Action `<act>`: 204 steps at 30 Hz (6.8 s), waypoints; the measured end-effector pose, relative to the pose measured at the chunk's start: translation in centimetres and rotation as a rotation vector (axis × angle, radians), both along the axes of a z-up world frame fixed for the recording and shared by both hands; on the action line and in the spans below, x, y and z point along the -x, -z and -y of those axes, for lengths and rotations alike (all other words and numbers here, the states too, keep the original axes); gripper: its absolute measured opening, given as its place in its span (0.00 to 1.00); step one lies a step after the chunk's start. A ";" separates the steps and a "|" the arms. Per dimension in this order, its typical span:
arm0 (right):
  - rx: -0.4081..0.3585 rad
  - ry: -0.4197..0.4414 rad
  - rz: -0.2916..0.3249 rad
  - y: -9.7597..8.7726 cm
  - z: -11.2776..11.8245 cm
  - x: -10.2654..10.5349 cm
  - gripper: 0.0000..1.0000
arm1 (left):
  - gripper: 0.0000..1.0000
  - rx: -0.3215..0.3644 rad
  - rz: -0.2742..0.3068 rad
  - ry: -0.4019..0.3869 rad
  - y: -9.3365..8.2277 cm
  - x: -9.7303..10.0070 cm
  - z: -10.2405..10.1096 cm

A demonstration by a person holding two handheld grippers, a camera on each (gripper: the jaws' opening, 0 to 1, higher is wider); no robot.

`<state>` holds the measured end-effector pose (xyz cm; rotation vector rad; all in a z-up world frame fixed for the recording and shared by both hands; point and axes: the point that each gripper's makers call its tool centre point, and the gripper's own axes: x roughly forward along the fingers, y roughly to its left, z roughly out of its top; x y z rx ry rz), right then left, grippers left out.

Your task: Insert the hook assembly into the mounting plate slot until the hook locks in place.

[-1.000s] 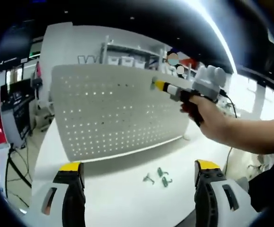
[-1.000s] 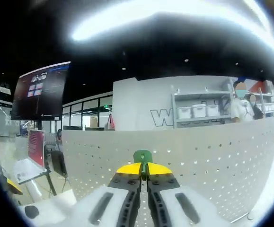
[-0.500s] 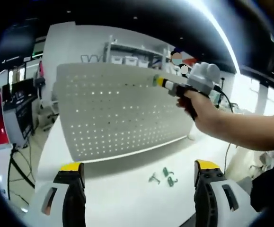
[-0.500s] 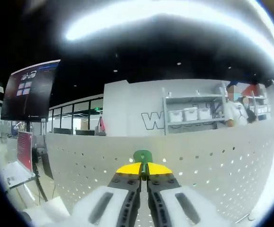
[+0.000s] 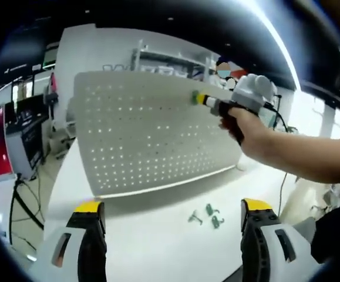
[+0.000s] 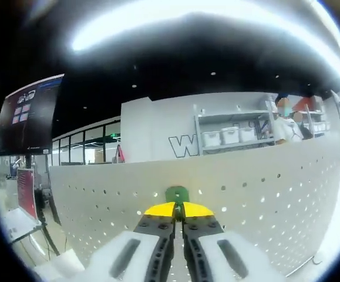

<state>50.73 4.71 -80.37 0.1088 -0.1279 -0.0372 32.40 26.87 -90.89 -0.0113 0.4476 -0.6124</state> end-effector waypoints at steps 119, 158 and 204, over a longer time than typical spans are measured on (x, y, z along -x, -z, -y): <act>0.012 -0.123 -0.589 20.1 11.0 23.2 0.10 | 0.24 -0.243 -0.389 0.322 21.2 1.4 19.2; -0.158 -0.131 -0.541 17.7 10.1 22.2 0.11 | 0.01 -0.134 -0.359 0.316 16.5 -1.6 17.7; -0.651 -0.752 -0.519 8.2 -9.2 21.9 0.08 | 0.01 -0.049 0.173 0.280 -1.8 2.9 12.5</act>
